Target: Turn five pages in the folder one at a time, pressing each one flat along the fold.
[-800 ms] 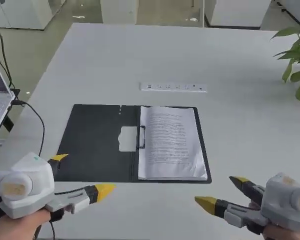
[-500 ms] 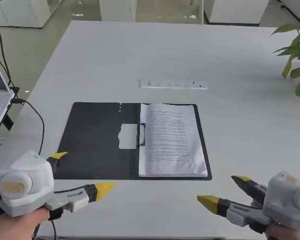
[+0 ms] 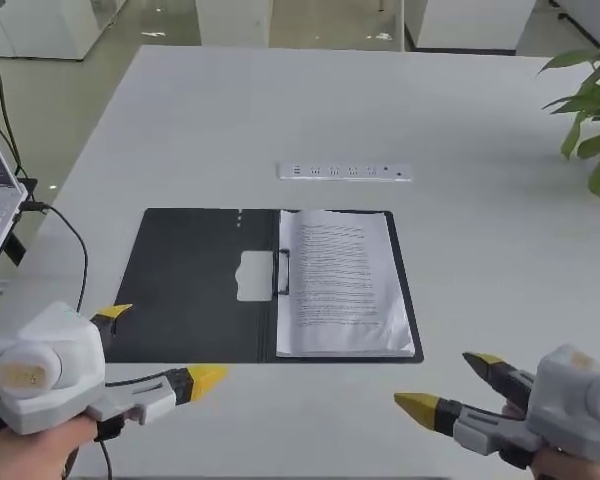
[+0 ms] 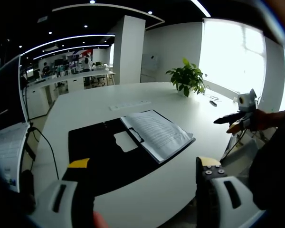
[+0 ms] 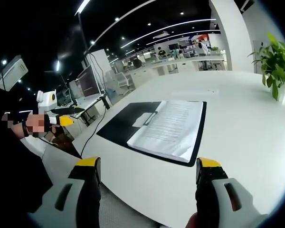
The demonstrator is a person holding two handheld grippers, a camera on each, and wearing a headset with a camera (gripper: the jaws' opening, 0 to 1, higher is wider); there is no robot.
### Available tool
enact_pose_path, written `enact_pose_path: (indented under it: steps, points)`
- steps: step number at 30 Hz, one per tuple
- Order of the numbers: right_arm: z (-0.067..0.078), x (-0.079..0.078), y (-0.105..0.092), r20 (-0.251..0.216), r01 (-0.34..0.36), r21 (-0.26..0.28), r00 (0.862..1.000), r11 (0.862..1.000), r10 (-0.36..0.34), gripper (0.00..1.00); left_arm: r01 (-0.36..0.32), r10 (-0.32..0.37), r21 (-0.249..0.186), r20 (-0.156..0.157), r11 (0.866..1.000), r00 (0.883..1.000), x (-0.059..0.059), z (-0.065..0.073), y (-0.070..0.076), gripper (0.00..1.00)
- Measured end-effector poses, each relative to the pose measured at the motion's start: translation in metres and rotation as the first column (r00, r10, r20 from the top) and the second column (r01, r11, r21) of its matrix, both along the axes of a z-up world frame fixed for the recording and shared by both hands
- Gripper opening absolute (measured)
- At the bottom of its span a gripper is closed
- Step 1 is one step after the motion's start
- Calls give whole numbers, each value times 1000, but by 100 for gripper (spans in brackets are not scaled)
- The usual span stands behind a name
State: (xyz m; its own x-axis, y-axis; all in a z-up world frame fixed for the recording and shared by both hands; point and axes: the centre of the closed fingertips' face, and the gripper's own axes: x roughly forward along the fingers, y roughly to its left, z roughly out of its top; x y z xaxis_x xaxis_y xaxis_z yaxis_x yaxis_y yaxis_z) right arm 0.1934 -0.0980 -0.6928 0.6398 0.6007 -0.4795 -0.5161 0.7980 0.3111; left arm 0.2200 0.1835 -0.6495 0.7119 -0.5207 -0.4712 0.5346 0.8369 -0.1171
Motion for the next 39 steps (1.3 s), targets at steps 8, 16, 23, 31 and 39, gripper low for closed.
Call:
enact_pose_path:
  steps: [8,16,23,31,39]
  points:
    - [-2,-2,-2,-4,7,0,1000,1000,-7,82,-2,2,0,-4,1000,1000,-1,-1,0,89]
    - [-3,-3,-3,-9,10,1,1000,1000,-10,82,-6,6,-4,-5,1000,1000,-2,-2,1,89]
    - [-4,-4,-1,-11,4,-1,1000,1000,-4,81,-13,12,-4,-7,1000,1000,-3,-3,3,89]
    - [-2,-2,-2,-7,3,-2,1000,1000,-3,81,-23,23,-7,-4,1000,1000,-4,-1,7,90]
    - [-2,-1,-2,-6,3,-7,1000,1000,-3,81,-27,27,-14,2,1000,1000,-3,1,8,90]
